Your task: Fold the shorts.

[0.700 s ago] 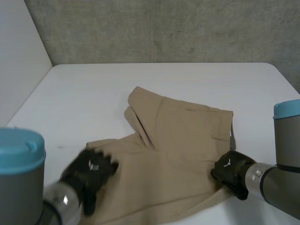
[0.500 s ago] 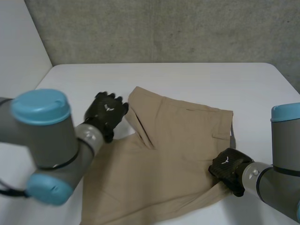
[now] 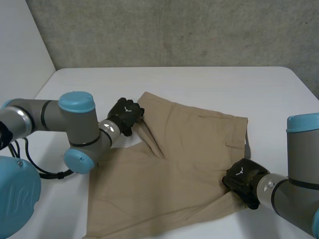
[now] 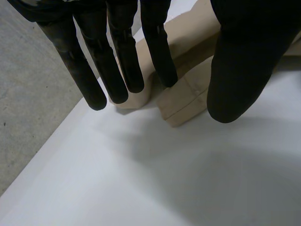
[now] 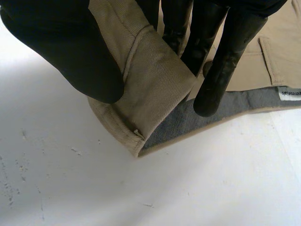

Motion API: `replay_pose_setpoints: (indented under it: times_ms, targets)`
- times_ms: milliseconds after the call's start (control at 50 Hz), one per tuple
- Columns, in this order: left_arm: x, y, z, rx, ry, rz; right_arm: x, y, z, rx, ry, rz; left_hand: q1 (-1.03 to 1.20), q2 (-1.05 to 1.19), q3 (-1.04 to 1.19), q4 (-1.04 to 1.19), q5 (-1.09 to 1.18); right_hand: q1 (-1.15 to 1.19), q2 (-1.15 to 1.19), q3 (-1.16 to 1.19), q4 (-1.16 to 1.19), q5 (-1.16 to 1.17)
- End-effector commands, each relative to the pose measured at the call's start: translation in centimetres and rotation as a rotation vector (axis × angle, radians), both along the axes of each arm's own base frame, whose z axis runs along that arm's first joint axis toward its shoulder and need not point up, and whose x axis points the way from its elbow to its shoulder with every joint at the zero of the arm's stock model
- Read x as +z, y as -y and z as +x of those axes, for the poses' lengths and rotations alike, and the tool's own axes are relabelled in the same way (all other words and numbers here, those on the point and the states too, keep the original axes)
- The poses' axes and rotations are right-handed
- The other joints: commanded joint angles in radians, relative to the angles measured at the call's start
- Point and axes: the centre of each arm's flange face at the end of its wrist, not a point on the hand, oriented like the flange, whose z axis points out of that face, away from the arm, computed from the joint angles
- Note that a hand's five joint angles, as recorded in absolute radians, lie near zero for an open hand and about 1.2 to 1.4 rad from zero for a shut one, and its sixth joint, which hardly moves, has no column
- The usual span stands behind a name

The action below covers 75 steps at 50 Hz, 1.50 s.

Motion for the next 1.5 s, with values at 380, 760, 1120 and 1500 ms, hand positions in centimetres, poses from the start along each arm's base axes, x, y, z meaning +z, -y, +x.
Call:
replay_pose_setpoints:
  times_ms: [380,760,1120,1500]
  targets:
    - [-1.7,0.9,-0.5,-0.016,-0.007,-0.014,-0.3,-0.5,0.0,0.006,-0.008,0.016,0.576,0.578,0.578,0.577,0.585,0.428,0.217,0.214,0.204,0.233]
    - [-0.7,-0.6,2.7,0.182,0.307,-0.177,-0.9,-0.6,0.4,0.013,-0.006,0.017,0.553,0.555,0.555,0.554,0.562,0.428,0.217,0.214,0.204,0.233]
    - [8.2,-7.6,5.3,0.238,0.072,-0.101,0.8,1.6,1.9,-0.166,0.267,0.006,-0.226,-0.224,-0.224,-0.225,-0.217,0.428,0.217,0.214,0.204,0.233]
    - [5.6,-22.0,11.4,0.319,-0.014,0.583,1.6,3.8,2.0,-0.282,0.412,-0.041,-0.176,-0.174,-0.174,-0.175,-0.167,0.428,0.217,0.214,0.204,0.233]
